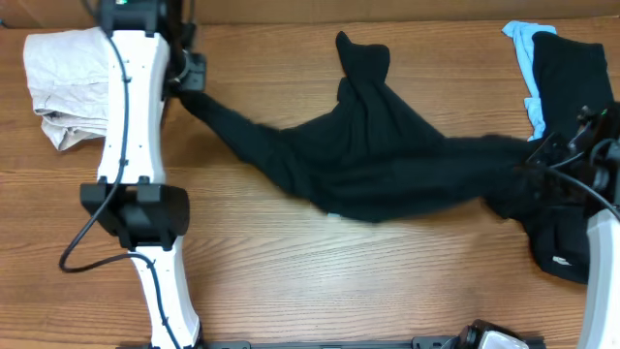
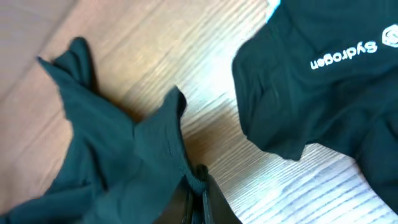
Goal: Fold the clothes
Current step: 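Lift the shirt with both grippers and lay it flat toward the back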
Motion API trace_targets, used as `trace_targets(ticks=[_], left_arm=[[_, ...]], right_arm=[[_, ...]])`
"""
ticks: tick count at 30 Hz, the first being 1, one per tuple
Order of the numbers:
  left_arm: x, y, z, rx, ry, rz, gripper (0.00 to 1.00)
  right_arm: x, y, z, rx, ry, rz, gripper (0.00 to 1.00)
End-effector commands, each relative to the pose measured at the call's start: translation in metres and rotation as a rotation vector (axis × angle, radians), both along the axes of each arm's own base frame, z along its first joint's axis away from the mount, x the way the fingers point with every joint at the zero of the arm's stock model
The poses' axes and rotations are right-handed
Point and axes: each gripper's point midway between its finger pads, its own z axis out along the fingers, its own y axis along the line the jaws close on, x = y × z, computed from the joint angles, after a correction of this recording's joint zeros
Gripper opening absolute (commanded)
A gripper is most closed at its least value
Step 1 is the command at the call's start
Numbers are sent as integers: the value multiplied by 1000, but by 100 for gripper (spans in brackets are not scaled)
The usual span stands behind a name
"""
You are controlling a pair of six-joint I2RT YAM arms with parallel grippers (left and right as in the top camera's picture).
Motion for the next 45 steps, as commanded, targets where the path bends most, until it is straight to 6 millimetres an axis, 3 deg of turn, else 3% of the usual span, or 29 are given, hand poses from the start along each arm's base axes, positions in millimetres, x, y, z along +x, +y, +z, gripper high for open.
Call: trace_targets(ticks=[1, 4, 8, 9, 12, 16, 21, 24, 26, 32, 39, 45], left_arm=[[-5, 1, 62, -31, -172, 24, 4], [-11, 4, 99, -34, -283, 33, 4], [-29, 13, 165, -48, -482, 83, 4], [-40, 19, 192, -54, -567, 110, 4], [-67, 35, 248, -60, -745, 171, 4], [-113, 54, 312, -35, -961, 224, 4], [-178, 84, 361, 75, -1135, 347, 4], [-203, 97, 372, 113, -1178, 414, 4], [-209, 101, 373, 118, -1185, 436, 4], [-194, 100, 361, 88, -1138, 416, 4], [-137, 105, 322, 17, -1003, 380, 4], [-68, 110, 292, -78, -953, 338, 4]], right_arm=[[5, 5, 46, -18, -114, 42, 4], [7, 14, 75, -4, -179, 77, 4], [0, 20, 121, -23, -256, 104, 4], [-7, 23, 143, -48, -293, 116, 4], [-26, 29, 185, -96, -366, 130, 4], [-55, 40, 239, -154, -484, 133, 4], [-101, 41, 292, -271, -601, 65, 4], [-127, 38, 310, -335, -640, 3, 4], [-140, 37, 319, -362, -661, -22, 4], [-138, 37, 315, -354, -641, -19, 4], [-87, 28, 290, -278, -532, 39, 4], [-2, 21, 285, -209, -554, 155, 4]])
